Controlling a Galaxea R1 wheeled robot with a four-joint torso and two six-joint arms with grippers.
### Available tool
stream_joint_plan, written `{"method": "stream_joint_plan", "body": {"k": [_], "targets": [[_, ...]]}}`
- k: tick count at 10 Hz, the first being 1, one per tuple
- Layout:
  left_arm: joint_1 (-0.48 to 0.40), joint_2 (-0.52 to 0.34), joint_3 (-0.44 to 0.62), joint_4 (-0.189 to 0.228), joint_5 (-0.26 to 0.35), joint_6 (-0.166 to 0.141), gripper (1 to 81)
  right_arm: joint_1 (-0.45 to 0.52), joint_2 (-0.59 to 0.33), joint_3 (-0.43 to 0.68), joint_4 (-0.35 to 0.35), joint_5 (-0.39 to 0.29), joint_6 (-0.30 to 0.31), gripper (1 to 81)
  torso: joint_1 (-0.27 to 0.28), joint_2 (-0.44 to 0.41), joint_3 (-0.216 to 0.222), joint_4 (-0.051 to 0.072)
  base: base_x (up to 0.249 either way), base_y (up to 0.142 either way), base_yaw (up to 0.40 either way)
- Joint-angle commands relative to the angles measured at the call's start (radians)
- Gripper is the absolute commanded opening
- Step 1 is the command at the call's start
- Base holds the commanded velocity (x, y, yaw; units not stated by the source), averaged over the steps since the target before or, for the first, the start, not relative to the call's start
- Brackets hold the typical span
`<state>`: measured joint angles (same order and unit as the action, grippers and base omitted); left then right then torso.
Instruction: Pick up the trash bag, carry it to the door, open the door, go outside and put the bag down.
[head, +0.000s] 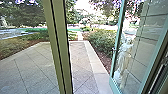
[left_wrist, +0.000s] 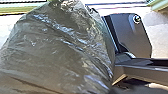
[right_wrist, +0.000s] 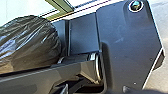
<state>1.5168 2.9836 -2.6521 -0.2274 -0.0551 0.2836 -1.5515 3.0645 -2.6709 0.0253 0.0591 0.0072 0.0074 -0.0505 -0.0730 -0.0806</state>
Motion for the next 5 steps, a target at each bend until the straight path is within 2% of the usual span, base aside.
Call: {"method": "stream_joint_plan", "body": {"k": [1, 5], "targets": [[-0.042, -0.004, 0.003, 0.007, 0.057, 0.002, 1.0, 0.043, 0.015, 0.01, -0.013, -0.058, -0.007, 81.1, 0.0, 0.0, 0.0, 0.0, 0.0, 0.0, -0.12], [-0.043, -0.003, 0.003, 0.007, 0.057, 0.002, 1.0, 0.04, 0.015, 0.01, -0.013, -0.059, -0.015, 81.1, 0.0, 0.0, 0.0, 0.0, 0.0, 0.0, -0.026]]}}
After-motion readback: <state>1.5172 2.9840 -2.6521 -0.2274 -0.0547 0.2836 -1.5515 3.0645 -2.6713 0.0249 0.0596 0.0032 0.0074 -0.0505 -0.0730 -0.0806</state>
